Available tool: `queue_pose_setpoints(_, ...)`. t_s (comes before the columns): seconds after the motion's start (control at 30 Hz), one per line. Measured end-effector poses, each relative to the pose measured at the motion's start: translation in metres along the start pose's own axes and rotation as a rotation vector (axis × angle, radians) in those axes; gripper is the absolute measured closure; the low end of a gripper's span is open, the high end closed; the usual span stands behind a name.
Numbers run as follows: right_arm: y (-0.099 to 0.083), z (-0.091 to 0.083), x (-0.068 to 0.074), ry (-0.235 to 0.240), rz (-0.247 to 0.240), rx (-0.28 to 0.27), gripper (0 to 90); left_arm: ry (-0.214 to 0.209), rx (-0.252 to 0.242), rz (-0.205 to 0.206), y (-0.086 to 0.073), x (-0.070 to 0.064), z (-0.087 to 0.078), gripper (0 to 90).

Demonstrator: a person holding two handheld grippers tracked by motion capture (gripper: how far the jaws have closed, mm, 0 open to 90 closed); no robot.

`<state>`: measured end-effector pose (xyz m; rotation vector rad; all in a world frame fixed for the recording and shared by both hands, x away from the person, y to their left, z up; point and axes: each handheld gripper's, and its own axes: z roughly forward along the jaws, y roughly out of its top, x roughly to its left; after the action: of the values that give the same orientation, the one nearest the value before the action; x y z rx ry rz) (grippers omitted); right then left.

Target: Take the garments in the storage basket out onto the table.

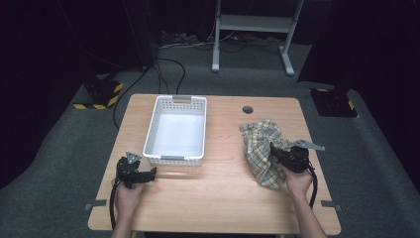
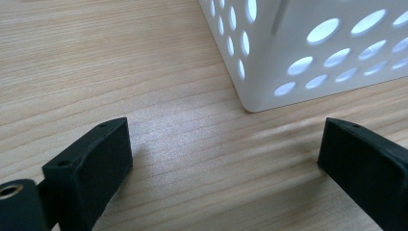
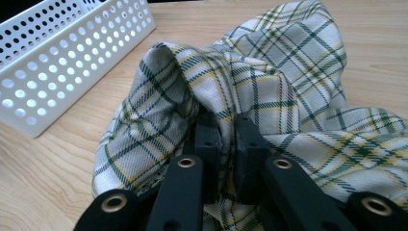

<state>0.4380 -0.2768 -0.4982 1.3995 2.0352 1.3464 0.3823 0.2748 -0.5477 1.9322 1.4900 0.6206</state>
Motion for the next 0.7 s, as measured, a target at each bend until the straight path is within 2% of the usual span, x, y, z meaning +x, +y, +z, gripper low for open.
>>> queue_pose_setpoints(0.17,-0.002,0.001,0.000,0.004,0.009,0.003,77.9,0.000,0.000,0.001,0.000,0.000,0.000,4.9)
queue_pose_setpoints(0.37,-0.005,0.005,0.000,-0.004,0.019,0.021,55.5,0.000,0.000,0.000,0.000,0.000,0.000,4.9)
queue_pose_setpoints(0.5,-0.006,0.009,0.000,-0.021,0.019,0.043,46.6,0.000,0.000,0.001,0.000,0.000,0.000,4.9)
queue_pose_setpoints(0.7,-0.009,0.012,0.002,-0.056,-0.004,0.058,38.2,0.000,0.000,0.001,0.000,0.000,0.000,4.9)
